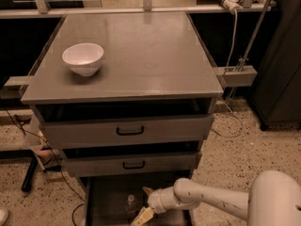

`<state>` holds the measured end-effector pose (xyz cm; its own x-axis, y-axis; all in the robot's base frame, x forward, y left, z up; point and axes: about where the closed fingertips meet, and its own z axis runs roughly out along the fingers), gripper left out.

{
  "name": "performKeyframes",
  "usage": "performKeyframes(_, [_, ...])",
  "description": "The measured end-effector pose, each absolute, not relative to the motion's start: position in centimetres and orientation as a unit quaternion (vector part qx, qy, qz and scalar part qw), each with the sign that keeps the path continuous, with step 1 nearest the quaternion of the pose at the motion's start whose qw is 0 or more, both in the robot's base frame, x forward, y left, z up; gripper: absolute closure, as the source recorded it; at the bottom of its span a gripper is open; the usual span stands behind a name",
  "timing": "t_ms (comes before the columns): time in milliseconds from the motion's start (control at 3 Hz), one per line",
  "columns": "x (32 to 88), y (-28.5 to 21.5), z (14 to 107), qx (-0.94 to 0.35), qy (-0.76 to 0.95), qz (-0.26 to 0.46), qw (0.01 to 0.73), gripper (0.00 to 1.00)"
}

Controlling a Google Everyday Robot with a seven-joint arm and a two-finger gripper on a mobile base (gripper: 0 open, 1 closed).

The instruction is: Pick blue plastic bottle from bottom drawer and place on counter

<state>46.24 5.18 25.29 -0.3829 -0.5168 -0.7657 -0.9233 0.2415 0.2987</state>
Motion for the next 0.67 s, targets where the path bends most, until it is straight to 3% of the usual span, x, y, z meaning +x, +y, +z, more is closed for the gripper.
performKeyframes(667, [47.5,8.8,23.9,-0.464,0.729,0.407,0.296,0.00])
